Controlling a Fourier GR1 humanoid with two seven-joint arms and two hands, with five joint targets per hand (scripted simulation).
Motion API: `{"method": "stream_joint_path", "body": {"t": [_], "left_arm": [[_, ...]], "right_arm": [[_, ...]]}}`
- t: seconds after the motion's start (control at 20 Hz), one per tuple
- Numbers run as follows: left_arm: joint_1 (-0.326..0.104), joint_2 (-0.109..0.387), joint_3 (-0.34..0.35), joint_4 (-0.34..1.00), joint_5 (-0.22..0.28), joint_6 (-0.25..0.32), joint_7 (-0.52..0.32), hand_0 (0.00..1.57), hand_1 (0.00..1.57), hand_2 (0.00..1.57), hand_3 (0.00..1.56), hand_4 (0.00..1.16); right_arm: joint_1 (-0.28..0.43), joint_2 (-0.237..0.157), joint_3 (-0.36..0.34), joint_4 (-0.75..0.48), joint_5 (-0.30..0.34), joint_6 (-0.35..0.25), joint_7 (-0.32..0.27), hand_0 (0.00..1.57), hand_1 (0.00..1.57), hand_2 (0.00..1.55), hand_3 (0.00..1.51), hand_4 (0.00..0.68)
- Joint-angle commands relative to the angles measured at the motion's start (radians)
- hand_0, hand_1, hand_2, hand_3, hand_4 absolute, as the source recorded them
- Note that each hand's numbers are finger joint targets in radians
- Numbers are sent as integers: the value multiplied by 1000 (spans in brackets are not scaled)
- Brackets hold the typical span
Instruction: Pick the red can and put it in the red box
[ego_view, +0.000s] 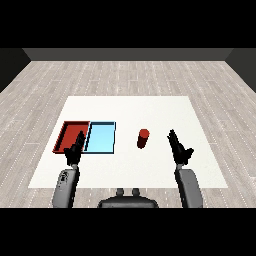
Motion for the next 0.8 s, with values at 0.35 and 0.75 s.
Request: {"method": "stream_joint_path", "body": {"t": [0.35,0.75], "left_arm": [[-26,-51,36,-81,49,-8,-246,0,0,0,0,0],[4,-66,19,-109,43,-9,-302,0,0,0,0,0]], "right_arm": [[-121,10,-76,51,-76,70,-141,0,0,0,0,0],[-148,24,-65,207,-40,112,-300,0,0,0,0,0]]}}
